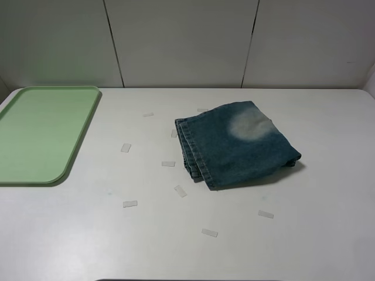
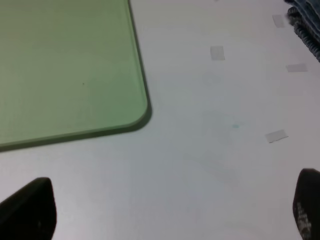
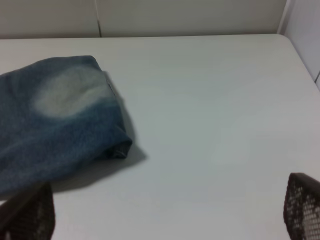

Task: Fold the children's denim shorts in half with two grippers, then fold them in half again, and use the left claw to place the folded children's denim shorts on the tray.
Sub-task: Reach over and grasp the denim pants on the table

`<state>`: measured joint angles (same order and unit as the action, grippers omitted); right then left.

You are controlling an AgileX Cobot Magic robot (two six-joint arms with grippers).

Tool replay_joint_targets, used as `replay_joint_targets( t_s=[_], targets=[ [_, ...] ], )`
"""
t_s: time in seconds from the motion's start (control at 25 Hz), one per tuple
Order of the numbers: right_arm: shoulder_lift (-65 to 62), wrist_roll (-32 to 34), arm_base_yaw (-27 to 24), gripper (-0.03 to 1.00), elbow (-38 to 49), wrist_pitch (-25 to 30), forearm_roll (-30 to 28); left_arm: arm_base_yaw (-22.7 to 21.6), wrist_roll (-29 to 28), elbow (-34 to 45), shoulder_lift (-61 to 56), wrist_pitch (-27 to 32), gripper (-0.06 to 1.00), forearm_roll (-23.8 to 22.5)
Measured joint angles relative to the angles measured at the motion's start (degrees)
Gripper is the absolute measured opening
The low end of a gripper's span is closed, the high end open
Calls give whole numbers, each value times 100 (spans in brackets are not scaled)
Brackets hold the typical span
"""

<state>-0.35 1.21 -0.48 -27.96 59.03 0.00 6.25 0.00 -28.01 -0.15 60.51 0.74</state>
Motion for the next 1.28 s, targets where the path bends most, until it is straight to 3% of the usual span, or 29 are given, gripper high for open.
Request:
replay_joint_targets(
  t_s=[0.36,0.76,1.08,1.28],
  targets=[
    [0,0,0,69,0,0,0,0,0,-173,154,0,94,-31],
    [0,0,0,69,0,0,0,0,0,-1196,2506,-31,94,-110],
    [0,0,0,69,0,0,0,0,166,-1803,4345,-830,94,-105],
    [0,0,0,69,0,0,0,55,179,-1972,5347,-1441,94,211]
  ],
)
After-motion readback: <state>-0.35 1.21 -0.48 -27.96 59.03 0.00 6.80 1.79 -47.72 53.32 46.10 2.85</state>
